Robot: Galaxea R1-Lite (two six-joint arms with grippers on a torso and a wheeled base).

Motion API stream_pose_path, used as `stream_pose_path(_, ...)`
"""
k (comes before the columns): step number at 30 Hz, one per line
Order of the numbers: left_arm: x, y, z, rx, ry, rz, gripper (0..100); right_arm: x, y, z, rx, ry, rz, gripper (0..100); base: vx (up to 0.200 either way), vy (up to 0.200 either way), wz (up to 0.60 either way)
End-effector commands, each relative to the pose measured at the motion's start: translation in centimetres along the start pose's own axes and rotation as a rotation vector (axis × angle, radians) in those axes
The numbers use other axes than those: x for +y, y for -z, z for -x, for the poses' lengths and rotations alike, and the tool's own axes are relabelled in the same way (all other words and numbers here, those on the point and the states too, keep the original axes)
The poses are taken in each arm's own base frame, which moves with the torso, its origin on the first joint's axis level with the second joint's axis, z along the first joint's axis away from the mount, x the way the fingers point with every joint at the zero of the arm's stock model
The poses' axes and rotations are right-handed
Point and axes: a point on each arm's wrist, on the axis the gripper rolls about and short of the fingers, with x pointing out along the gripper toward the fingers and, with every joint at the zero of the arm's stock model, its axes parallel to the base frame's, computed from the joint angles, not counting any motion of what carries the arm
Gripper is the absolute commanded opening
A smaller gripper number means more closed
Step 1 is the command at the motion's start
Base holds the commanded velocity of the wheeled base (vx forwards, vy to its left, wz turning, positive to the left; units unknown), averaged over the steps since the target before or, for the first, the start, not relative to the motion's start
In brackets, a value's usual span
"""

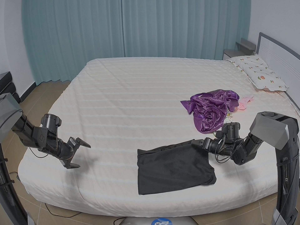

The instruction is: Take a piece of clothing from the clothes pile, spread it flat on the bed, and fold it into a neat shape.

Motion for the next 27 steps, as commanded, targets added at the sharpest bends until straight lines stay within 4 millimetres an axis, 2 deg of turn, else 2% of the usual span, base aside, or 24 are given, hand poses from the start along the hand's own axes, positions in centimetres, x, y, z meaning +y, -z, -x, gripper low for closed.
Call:
stream_pose_path(1,0.0,0.0,0.0,-0.001,0.0,0.0,100,-0.3,0.3,-0.7,0.005,0.003,0.0,0,0.0,0.0,0.0)
stream_pose_path(13,0.0,0.0,0.0,-0.001,0.0,0.0,100,-0.3,-1.2,0.2,-0.054,0.002,-0.087,0,0.0,0.0,0.0)
stream_pose_path(19,0.0,0.0,0.0,-0.001,0.0,0.0,100,-0.6,-0.9,0.1,-0.063,0.005,-0.088,0,0.0,0.0,0.0)
stream_pose_path(20,0.0,0.0,0.0,-0.001,0.0,0.0,100,-0.6,-0.9,0.1,-0.063,0.005,-0.088,100,0.0,0.0,0.0)
stream_pose_path(27,0.0,0.0,0.0,0.0,-0.001,0.001,100,-1.0,-0.6,0.5,-0.081,0.002,-0.07,100,0.0,0.0,0.0)
